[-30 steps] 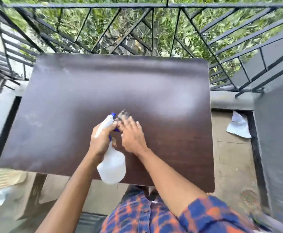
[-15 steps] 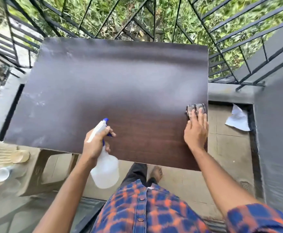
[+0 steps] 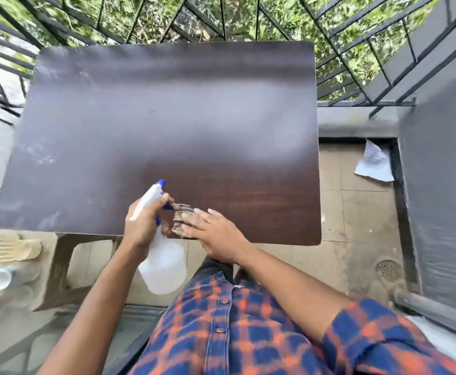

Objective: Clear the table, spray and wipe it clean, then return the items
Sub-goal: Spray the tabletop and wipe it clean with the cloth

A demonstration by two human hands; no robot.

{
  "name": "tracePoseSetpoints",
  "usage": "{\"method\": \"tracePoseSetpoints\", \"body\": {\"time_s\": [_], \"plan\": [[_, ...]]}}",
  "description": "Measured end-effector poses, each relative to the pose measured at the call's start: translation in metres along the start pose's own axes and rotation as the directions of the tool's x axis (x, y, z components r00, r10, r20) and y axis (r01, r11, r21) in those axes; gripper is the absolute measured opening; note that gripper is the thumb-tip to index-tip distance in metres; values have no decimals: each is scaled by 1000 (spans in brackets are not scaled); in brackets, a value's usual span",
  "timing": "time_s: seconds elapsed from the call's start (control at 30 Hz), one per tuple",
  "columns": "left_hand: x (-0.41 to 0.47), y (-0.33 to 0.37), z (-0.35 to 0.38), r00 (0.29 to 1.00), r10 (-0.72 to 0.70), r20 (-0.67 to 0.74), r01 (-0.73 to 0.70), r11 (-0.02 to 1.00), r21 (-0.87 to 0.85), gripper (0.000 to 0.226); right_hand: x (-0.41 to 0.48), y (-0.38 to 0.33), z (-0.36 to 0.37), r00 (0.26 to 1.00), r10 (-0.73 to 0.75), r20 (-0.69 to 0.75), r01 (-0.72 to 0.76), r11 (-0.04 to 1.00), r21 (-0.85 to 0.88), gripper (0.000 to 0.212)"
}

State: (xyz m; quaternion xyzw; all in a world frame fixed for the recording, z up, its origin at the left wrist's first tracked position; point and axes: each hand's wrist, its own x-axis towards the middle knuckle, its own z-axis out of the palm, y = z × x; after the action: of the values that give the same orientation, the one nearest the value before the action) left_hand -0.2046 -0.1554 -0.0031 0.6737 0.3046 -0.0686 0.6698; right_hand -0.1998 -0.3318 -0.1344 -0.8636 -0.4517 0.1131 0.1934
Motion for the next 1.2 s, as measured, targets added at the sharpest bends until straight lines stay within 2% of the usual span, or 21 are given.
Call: {"method": "tracePoseSetpoints", "body": {"time_s": [0.07, 0.1, 0.13, 0.17, 0.23, 0.3, 0.37, 0.5, 0.83, 1.0, 1.1, 1.2], "plan": [[0, 1, 4, 1000, -11, 6, 11, 999, 31, 17, -44, 24, -7, 980, 160, -121, -157, 987, 32, 56], [1, 2, 6, 1000, -19, 15, 18, 999, 38, 16, -66, 39, -12, 934, 298, -198, -292, 955, 61, 55], [1, 1, 9, 999, -24, 26, 23, 999, 47, 17, -89, 54, -17, 852, 454, -262, -443, 891, 105, 55], [2, 1, 11, 999, -26, 34, 24, 998, 60, 18, -111, 67, -21, 740, 602, -301, -582, 797, 162, 54], [1, 1, 17, 999, -19, 47, 15, 997, 79, 19, -146, 84, -27, 533, 783, -321, -745, 614, 260, 53], [0, 2, 22, 997, -18, 70, 12, 997, 82, 20, -163, 84, -27, 430, 846, -315, -803, 518, 295, 53], [-1, 5, 27, 995, -15, 94, 6, 996, 94, 20, -164, 70, -21, 379, 866, -325, -828, 474, 298, 54], [-4, 7, 26, 994, -13, 106, 1, 994, 108, 18, -149, 35, -8, 229, 927, -297, -888, 324, 328, 56], [11, -7, -45, 1000, -11, 26, 8, 995, 102, 19, -90, -13, 13, 204, 951, -234, -919, 268, 288, 69], [35, -14, -110, 1000, -26, 13, 25, 997, 76, 21, -10, -57, 36, 307, 921, -240, -904, 361, 228, 72], [51, -16, -157, 1000, -23, -16, 24, 997, 73, 20, 45, -90, 53, 324, 914, -244, -904, 376, 206, 74], [66, -20, -210, 998, -9, -66, 16, 995, 103, 20, 107, -135, 71, 433, 868, -241, -872, 471, 130, 73]]}}
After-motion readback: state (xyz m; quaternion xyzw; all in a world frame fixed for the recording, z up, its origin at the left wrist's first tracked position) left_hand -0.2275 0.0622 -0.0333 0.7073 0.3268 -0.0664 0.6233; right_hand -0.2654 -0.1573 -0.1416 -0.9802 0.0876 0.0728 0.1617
